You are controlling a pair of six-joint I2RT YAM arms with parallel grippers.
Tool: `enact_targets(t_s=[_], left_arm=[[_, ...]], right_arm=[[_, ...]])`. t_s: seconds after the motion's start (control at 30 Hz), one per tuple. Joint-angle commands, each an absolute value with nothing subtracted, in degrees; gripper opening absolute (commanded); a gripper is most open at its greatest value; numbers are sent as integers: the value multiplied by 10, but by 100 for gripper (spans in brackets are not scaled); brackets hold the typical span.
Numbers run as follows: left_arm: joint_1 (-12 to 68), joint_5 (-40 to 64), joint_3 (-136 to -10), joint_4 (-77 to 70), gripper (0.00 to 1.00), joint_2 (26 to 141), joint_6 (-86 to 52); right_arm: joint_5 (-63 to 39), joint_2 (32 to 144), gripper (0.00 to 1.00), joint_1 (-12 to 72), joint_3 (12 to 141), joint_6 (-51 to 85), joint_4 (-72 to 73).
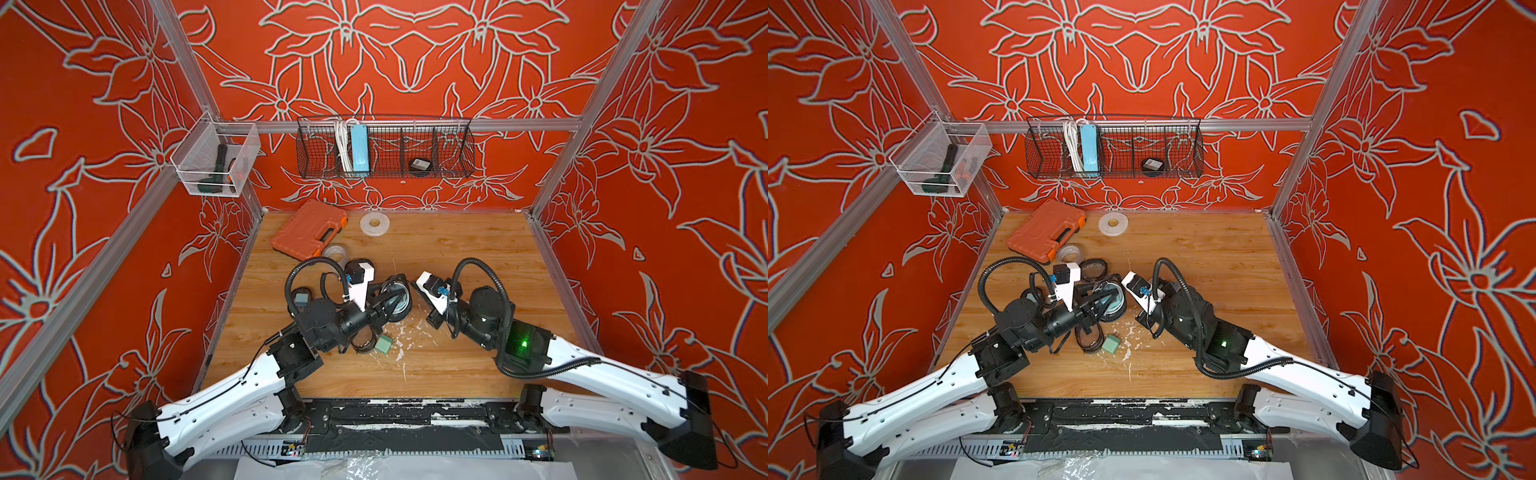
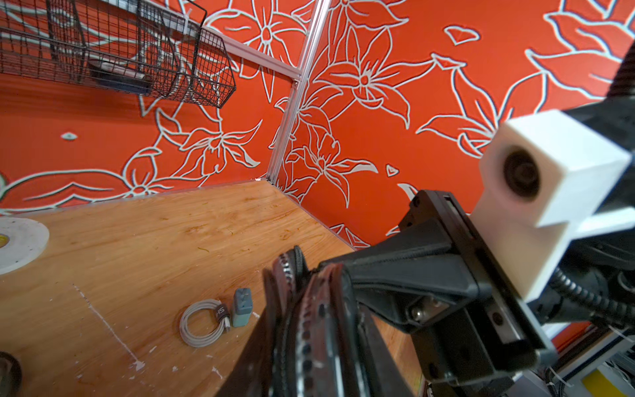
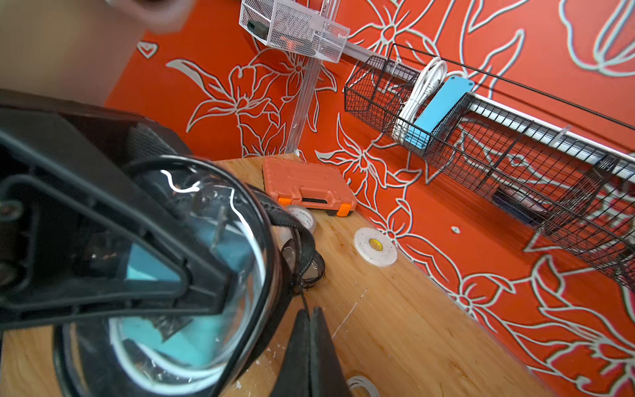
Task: Pack away charging kits
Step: Zip the zipper on the storage bag.
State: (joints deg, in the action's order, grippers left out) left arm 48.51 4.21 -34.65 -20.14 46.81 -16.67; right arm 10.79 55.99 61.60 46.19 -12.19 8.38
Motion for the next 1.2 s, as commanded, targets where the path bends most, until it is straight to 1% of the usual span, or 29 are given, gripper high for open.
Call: enact_targets(t_s=[0.0, 0.23, 0.47, 0.5, 0.53, 0.6, 0.77, 0.87, 1.0, 1.1, 1.17], left_arm=[[491, 131, -342, -139, 0, 484, -151], [491, 185, -356, -135, 0, 514, -144], [490, 170, -362, -126, 0, 512, -145], [490, 165, -365, -125, 5, 512, -145], [490, 161, -368, -122, 16, 514, -147], [488, 159, -374, -124, 31, 516, -148], [485, 151, -376, -153, 60, 512, -154], [484, 139, -374, -178, 70, 512, -154], [484, 134, -357, -241, 78, 514, -156], [484, 106, -330, -311, 89, 503, -165], [483, 71, -313, -349, 93, 494, -175]], right_arm=[[162, 538, 0, 596, 523, -141, 142], [128, 559, 0, 594, 590, -140, 99], [121, 560, 0, 594, 575, -94, 102], [118, 560, 0, 594, 569, -83, 105], [118, 560, 0, 594, 563, -74, 108], [119, 561, 0, 594, 553, -55, 116], [120, 563, 0, 595, 539, -18, 136], [119, 560, 0, 595, 529, -4, 159], [115, 556, 0, 595, 522, 7, 179], [116, 550, 0, 595, 512, 17, 200], [110, 545, 0, 595, 507, 22, 210]])
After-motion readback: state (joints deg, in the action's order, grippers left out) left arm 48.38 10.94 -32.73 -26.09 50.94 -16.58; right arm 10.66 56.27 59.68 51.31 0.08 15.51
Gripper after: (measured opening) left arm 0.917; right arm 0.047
